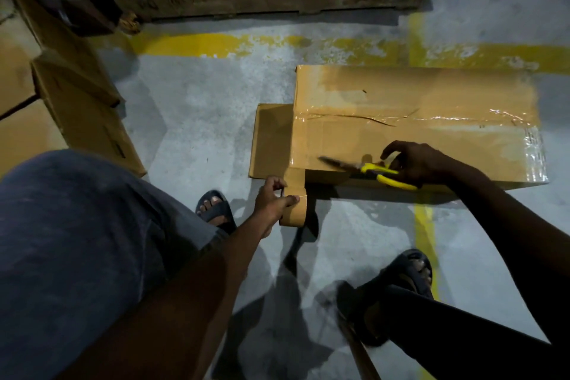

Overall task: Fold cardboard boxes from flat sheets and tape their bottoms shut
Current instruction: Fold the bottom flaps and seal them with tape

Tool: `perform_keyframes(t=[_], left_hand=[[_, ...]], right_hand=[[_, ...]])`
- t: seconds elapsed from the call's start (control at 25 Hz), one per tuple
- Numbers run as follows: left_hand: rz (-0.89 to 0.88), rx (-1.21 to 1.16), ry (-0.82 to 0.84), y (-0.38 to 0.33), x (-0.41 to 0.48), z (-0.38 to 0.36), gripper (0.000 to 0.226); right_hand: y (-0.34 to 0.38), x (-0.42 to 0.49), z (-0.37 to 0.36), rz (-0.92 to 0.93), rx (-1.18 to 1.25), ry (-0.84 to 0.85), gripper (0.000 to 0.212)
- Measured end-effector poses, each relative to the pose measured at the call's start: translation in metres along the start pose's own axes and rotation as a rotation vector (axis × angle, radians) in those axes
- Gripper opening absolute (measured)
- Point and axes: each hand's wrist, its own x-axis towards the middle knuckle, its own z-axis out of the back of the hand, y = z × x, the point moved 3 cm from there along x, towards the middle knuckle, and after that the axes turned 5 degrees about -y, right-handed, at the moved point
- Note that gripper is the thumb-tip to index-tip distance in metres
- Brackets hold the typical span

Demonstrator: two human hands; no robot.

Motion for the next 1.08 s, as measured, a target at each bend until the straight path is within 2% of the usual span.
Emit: perform_keyframes(t=[0.16, 0.28, 0.44, 0.56, 0.88, 1.08], left_hand=[[-0.001, 0.017, 0.075, 0.002, 0.003, 0.0, 0.024], [0.023, -0.024, 0.107, 0.0, 0.003, -0.001, 0.031], [0.046, -0.077, 0.132, -0.003, 0.003, 0.0, 0.031], [0.073, -0.098, 0.143, 0.0, 0.005, 0.001, 0.029], [0.099, -0.134, 0.173, 0.002, 0.004, 0.0, 0.032], [0.12, -0.135, 0.182, 0.004, 0.003, 0.001, 0.032]], right_hand=[[0.009, -0.007, -0.024, 0.044, -0.006, 0.25, 0.07], [0.015, -0.001, -0.037, 0.055, 0.029, 0.275, 0.088], [0.024, 0.007, -0.047, 0.03, 0.038, 0.227, 0.081], [0.021, 0.009, -0.047, 0.025, 0.056, 0.226, 0.086], [0.026, 0.004, -0.051, -0.021, 0.116, 0.199, 0.063], [0.035, 0.016, -0.059, -0.021, 0.131, 0.211, 0.09]])
